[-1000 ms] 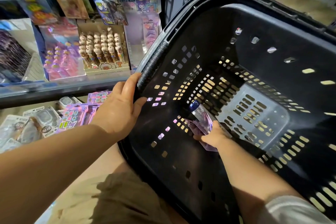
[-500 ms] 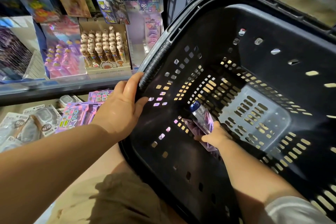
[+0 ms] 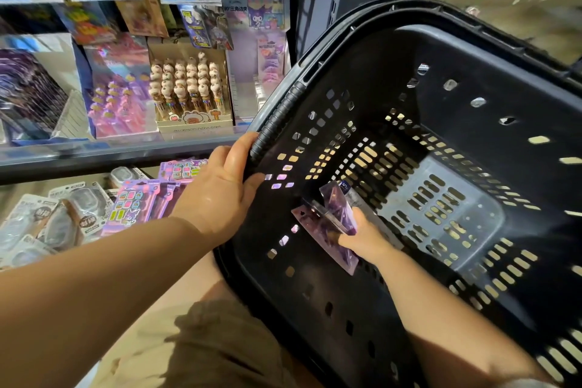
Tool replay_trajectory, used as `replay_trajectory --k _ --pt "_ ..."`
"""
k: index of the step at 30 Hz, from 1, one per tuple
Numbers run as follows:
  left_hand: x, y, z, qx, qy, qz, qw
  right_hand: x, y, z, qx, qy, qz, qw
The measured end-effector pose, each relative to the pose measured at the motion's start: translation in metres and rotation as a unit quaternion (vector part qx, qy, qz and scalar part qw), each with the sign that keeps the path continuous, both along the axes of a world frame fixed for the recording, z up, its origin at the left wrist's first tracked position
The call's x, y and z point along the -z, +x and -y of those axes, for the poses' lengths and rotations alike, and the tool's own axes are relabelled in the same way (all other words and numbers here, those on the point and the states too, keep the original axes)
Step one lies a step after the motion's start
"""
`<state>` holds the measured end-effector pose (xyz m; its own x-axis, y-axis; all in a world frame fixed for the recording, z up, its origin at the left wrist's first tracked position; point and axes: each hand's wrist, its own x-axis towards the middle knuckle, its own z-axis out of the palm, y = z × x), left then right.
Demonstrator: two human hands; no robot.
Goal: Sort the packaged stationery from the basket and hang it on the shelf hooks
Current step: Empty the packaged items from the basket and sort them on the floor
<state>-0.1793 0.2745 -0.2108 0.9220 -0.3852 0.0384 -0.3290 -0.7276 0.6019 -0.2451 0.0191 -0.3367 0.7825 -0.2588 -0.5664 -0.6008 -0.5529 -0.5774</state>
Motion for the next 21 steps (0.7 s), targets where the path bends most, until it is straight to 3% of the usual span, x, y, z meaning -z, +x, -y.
replay_trajectory --k 8,21 --pt "-0.002 0.0 0.0 0.002 0.004 -0.013 1.0 -0.024 -0.014 -0.01 -0.025 0.012 0.034 0.999" --pt "-0.004 -0.004 0.001 0.01 0.014 -0.019 1.0 -0.041 -0.035 -0.025 0.106 0.085 0.079 0.988"
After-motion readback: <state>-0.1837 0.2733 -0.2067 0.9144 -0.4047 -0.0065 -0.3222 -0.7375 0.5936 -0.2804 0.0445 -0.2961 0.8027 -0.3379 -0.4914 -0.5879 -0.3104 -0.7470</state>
